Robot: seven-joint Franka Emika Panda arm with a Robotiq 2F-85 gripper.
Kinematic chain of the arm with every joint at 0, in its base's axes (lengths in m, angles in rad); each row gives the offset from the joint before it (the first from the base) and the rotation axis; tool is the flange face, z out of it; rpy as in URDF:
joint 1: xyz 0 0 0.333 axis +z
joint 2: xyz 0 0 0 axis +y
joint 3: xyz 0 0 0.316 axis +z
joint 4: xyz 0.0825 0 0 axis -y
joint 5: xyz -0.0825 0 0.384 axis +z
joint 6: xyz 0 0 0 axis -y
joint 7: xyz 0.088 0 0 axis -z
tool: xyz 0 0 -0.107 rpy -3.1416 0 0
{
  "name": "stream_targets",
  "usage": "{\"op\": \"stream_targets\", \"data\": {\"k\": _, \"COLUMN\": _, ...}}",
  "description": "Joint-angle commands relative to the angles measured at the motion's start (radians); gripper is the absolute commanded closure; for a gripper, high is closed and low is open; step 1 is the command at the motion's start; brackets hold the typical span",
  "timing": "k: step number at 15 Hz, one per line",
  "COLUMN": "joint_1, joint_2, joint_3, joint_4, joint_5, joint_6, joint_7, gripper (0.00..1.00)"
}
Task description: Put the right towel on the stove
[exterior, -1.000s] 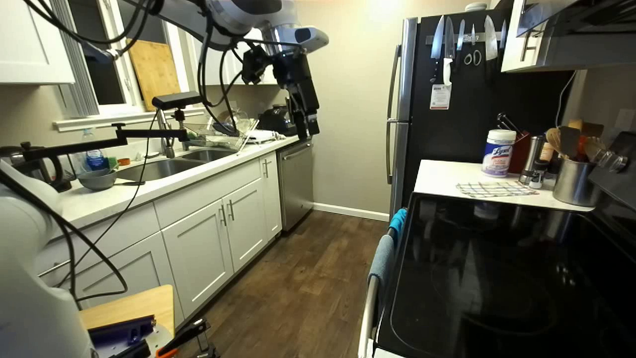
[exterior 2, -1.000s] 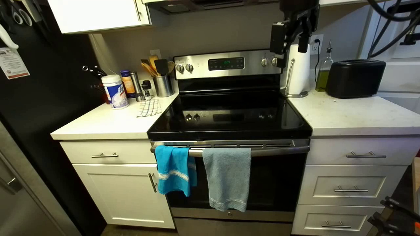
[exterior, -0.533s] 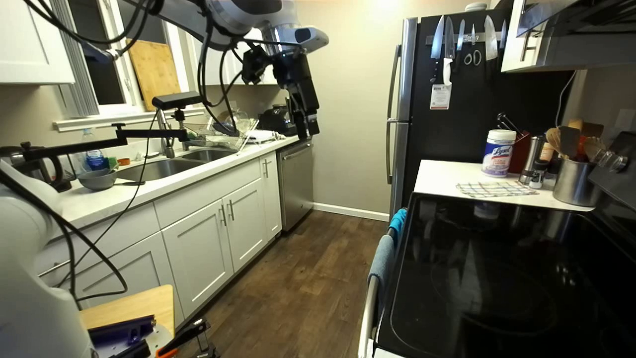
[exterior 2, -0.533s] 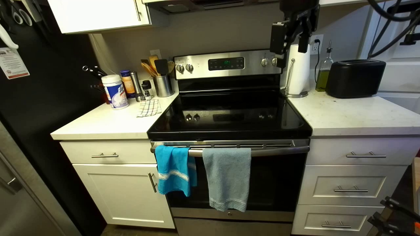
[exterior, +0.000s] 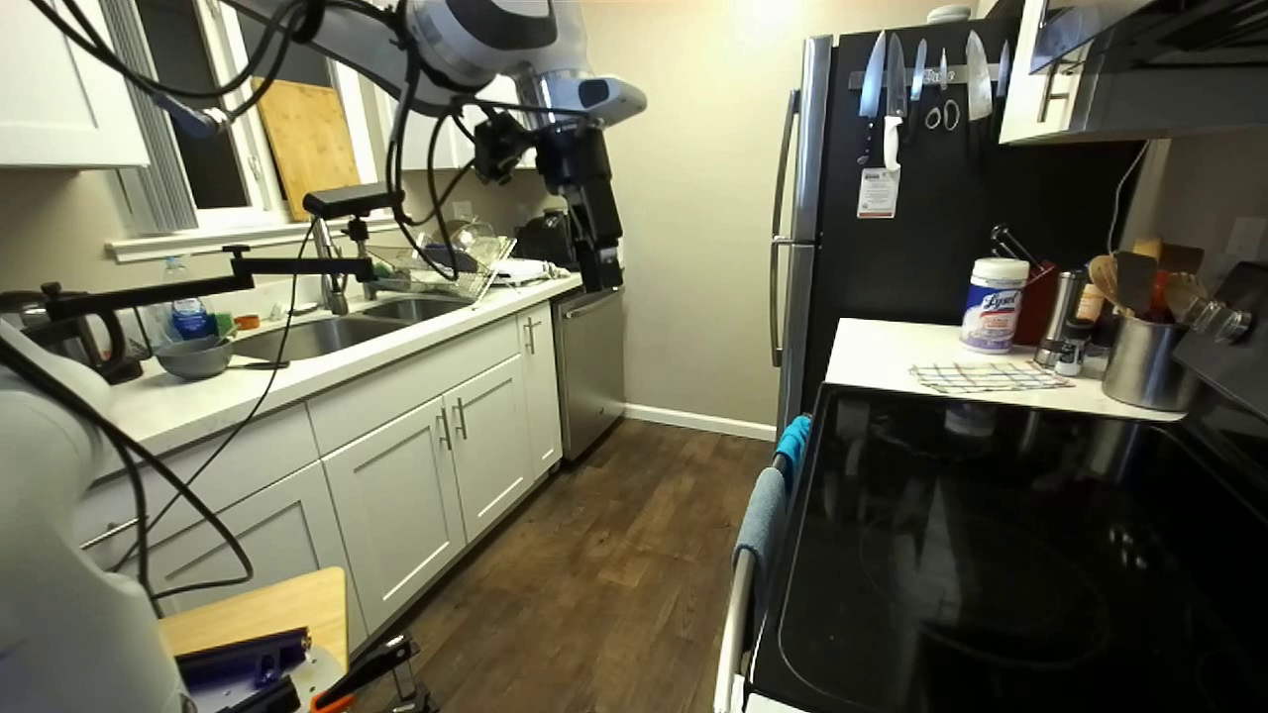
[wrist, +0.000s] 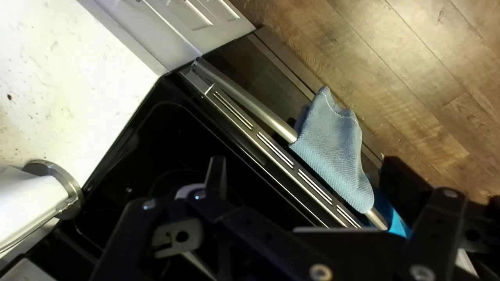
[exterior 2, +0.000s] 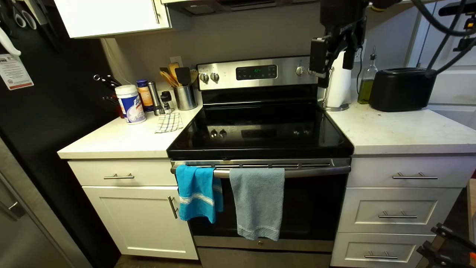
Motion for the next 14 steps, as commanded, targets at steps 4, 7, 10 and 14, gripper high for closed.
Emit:
{"op": "stream_targets", "data": {"k": 4, "joint_1": 0.056, "joint_2": 0.140, "joint_3": 0.038, "joint_4": 0.131, "joint_5": -0.178, "joint_6": -0.051, "joint_7": 0.131, "gripper": 0.00}}
{"op": "stream_targets", "data": {"k": 7, "joint_1": 0.080, "joint_2": 0.229, "joint_3": 0.024, "joint_4": 0.241, "joint_5": -0.311, "joint_6": -0.041, "joint_7": 0.120, "gripper": 0.00}}
{"op": "stream_targets", "data": {"k": 10, "joint_1": 0.108, "joint_2": 0.309, "joint_3": -0.006, "joint_4": 0.329, "joint_5": -0.419, "joint_6": -0.002, "joint_7": 0.062, "gripper": 0.00}}
{"op": "stream_targets", "data": {"k": 14, "joint_1": 0.153, "joint_2": 0.409, "joint_3": -0.049, "joint_4": 0.422, "joint_5": -0.509, "joint_6": 0.057, "joint_7": -0.009, "gripper": 0.00}}
